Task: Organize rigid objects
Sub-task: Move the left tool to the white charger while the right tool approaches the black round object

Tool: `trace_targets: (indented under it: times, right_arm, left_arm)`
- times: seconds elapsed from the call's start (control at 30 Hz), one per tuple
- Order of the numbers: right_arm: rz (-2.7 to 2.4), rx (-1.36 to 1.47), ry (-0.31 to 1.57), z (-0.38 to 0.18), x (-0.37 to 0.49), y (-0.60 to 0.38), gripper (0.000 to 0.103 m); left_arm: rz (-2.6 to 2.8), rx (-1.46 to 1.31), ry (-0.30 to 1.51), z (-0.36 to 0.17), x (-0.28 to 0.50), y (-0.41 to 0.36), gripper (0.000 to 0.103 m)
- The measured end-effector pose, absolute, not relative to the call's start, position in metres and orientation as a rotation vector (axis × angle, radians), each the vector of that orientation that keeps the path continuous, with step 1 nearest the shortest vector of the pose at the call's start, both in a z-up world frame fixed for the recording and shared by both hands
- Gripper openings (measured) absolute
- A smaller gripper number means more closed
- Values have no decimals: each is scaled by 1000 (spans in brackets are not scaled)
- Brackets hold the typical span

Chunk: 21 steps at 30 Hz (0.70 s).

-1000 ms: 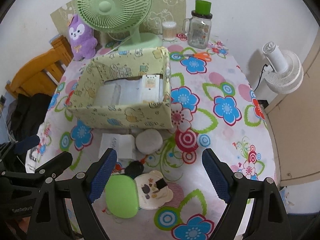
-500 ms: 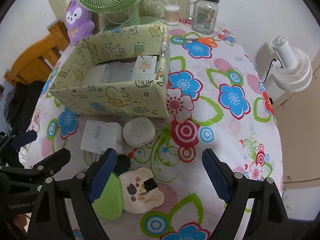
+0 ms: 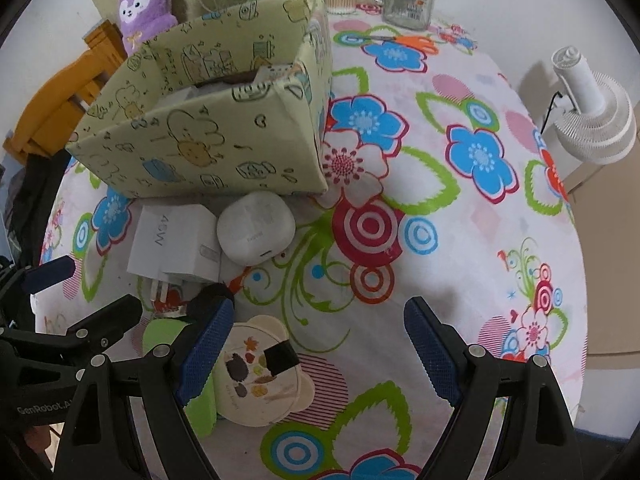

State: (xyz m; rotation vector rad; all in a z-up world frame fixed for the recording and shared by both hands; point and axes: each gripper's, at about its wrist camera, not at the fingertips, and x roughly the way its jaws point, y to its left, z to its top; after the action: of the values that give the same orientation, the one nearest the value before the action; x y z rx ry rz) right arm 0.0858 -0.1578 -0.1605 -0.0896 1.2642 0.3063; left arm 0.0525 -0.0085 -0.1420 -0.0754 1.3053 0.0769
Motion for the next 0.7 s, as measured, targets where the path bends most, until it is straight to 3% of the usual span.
trace_targets:
  times: [0.6, 0.7]
  right_arm:
    - [388, -75, 1290, -179, 91, -123, 87]
    - [405, -70, 1310, -184, 89, -113, 81]
  left_arm:
    - [112, -29, 1322, -149, 54, 21, 100]
    - [119, 2, 1333, -154, 54, 26, 99]
